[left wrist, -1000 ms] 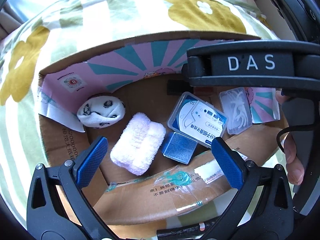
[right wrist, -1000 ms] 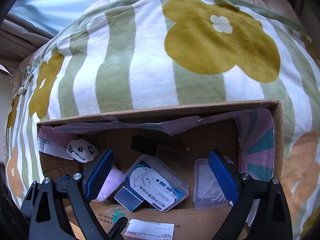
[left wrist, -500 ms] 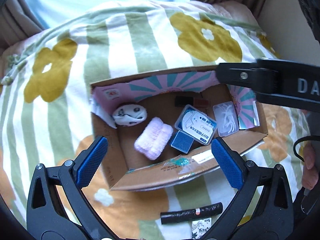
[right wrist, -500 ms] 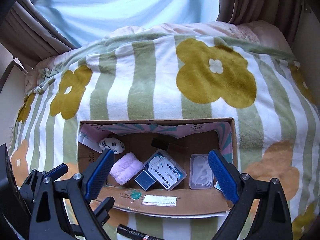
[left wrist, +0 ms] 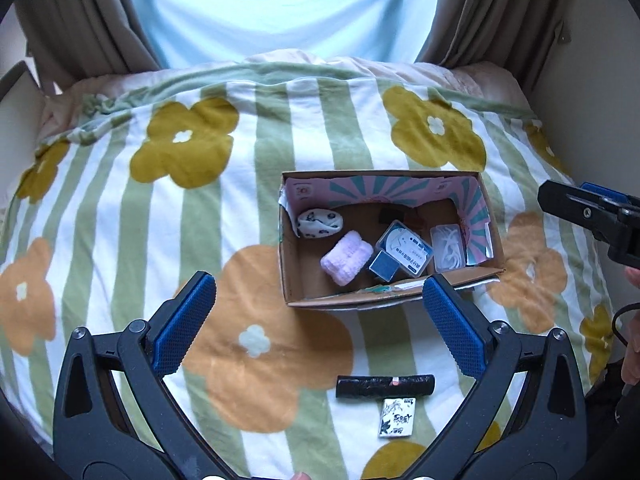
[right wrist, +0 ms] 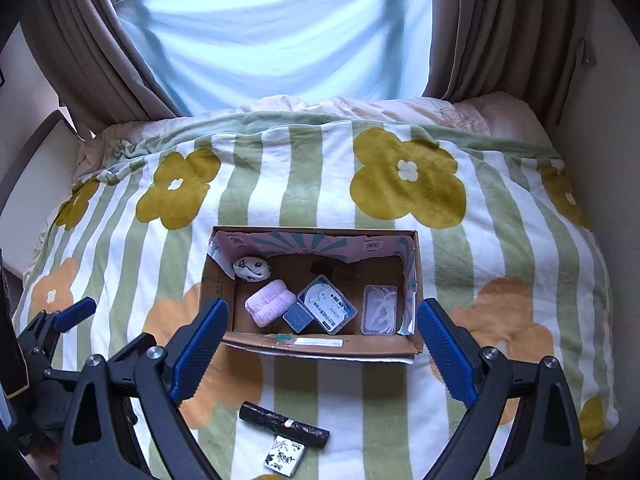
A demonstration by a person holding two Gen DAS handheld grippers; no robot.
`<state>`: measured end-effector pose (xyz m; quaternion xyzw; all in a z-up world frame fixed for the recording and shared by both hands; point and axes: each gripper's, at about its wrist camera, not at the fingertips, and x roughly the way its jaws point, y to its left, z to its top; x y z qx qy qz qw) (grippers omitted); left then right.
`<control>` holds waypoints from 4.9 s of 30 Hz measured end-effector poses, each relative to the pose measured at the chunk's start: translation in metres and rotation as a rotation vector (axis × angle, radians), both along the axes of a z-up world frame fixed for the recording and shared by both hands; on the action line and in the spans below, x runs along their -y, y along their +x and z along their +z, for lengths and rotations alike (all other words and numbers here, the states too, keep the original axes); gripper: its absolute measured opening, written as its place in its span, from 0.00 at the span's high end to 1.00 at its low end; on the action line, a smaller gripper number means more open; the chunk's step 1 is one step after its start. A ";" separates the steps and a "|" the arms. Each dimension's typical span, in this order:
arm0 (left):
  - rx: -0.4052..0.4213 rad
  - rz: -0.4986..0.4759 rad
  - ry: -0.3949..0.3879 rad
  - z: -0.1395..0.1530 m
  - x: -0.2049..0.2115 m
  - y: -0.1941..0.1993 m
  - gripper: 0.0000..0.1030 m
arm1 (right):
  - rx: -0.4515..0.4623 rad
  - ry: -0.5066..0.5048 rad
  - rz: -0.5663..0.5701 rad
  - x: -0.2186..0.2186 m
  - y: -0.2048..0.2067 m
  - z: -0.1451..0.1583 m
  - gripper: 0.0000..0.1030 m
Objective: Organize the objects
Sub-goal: 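Withdraw both tools from the box toward the black roll and tissue packet, then grasp the white tissue packet with the left tool while the right tool grasps the black bag roll, then lift the tissue packet with the left tool while the right tool lifts the black roll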
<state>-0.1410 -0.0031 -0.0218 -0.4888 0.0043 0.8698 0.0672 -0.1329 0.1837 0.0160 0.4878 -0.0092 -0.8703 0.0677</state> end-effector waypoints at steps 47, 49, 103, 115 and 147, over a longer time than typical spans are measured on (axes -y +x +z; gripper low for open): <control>0.100 -0.018 0.052 -0.074 -0.020 0.148 0.01 | 0.132 -0.055 0.741 0.025 0.088 -0.102 0.16; 0.106 -0.031 0.066 -0.095 -0.032 0.151 0.02 | 0.163 -0.066 0.788 0.028 0.082 -0.127 0.19; 0.114 -0.119 0.041 -0.163 -0.068 0.149 0.59 | 0.232 -0.054 0.976 0.066 0.054 -0.200 0.74; 0.056 -0.088 0.025 -0.060 -0.022 0.119 0.58 | 0.148 -0.029 0.565 0.026 0.073 -0.085 0.74; 0.010 -0.069 0.038 0.010 -0.016 0.078 0.58 | 0.067 0.001 -0.044 -0.023 0.107 -0.012 0.74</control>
